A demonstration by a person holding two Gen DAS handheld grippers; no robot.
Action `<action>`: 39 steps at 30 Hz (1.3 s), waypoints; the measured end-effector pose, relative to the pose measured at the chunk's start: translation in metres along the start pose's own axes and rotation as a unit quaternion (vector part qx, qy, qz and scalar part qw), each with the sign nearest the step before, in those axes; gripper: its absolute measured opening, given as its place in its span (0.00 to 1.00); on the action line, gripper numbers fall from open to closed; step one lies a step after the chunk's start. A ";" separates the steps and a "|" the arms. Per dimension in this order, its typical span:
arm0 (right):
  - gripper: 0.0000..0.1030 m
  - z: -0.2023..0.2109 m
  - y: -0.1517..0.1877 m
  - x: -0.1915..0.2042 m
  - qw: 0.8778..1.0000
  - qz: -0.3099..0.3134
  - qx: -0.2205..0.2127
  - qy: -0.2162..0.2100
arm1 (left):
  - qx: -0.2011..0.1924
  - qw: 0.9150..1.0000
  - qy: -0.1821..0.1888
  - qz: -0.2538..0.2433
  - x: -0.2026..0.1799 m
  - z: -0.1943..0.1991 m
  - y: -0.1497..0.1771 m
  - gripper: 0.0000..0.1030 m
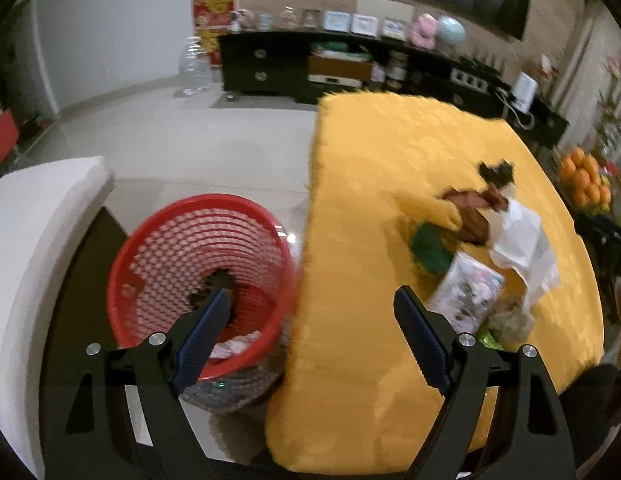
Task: Collect trash
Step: 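Grasp the clear printed packet with the left gripper while the right gripper returns to the table, then grasp the second black plastic bag with the right gripper while the left gripper lifts the packet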
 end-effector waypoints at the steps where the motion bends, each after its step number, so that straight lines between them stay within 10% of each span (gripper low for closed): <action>1: 0.83 0.001 0.002 -0.006 1.000 -0.004 0.000 0.005 | 0.003 1.000 0.005 -0.005 -0.006 -0.003 0.001 0.79; 29: 0.83 -0.007 0.021 -0.052 0.999 -0.032 0.019 0.031 | 0.086 0.980 0.152 -0.093 -0.123 -0.084 0.026 0.78; 33: 0.83 -0.012 0.022 -0.052 0.999 -0.032 0.023 0.031 | 0.102 0.976 0.171 -0.087 -0.125 -0.089 0.032 0.49; 39: 0.83 -0.018 0.022 -0.050 0.999 -0.029 0.026 0.028 | 0.094 0.976 0.182 -0.073 -0.121 -0.085 0.032 0.42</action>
Point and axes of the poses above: each gripper's, at about its wrist camera, not at the fingertips, and z roughly against the way its jaws point, x to its left, y to its underside, the point moved 7 cm from there along -z, roughly the way its jaws point, and after that the axes turned 8 degrees about -x, right-handed, at the moved point
